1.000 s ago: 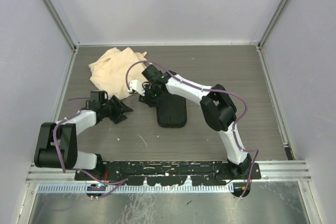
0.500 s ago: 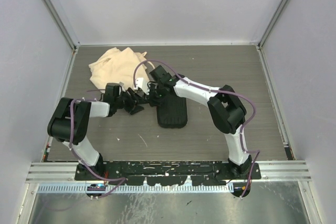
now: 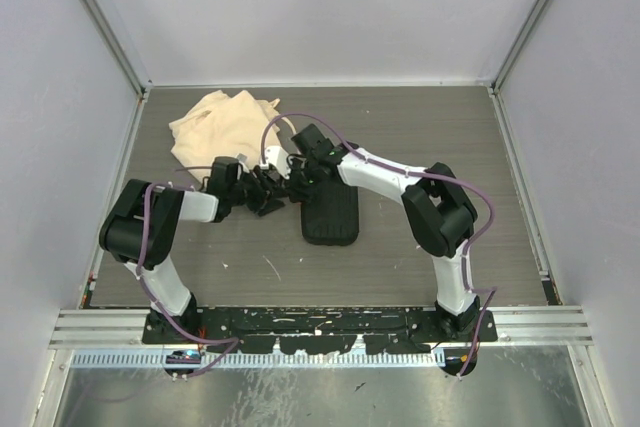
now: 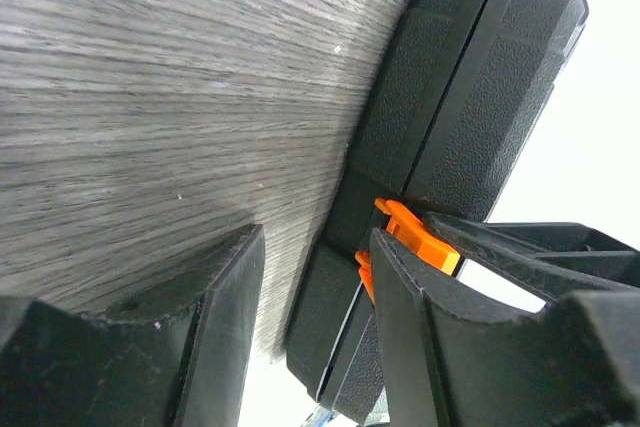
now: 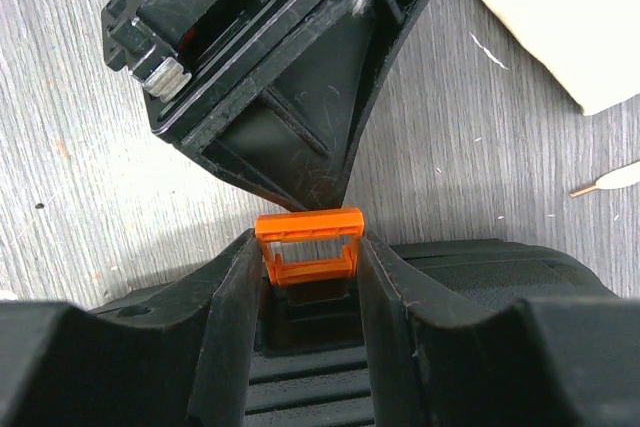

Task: Sort the tools into containers
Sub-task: Close the storage box at the center of the board.

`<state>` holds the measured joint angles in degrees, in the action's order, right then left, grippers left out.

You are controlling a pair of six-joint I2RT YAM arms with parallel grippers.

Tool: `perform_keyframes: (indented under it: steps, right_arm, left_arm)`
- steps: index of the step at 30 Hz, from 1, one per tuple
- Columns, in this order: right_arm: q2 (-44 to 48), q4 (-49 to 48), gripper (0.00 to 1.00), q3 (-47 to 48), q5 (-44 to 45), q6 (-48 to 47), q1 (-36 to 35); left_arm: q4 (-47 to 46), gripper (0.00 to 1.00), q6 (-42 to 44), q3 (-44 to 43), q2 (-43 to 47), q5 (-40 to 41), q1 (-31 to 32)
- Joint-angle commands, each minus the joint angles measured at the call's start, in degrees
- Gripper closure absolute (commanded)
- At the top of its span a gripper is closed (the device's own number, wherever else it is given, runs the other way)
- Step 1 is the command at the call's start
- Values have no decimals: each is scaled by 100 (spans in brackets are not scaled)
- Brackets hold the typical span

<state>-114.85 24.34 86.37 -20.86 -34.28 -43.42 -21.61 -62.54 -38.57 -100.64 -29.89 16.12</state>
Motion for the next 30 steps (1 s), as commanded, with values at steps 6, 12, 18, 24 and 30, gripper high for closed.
perform_keyframes:
  steps: [6,12,18,24,30]
  right_arm:
    - [666,-413,55,-111,-86,262,65]
    - [810,-588,48,-321,-109,342,106]
    - [1052,-733,36,-473,-199,492,137]
    - [1947,-1461,29,-1330,-123,1054,348]
    - [2960,-2769,29,-2662,910,2854,929]
  left_arm:
    - [605,51,223,32,-167,331,401]
    - [693,51,205,-166,-147,339,555]
    - [727,51,181,-298,-225,352,624]
    - [758,52,179,-429,-300,344,674]
    - [844,52,185,-566,-333,360,736]
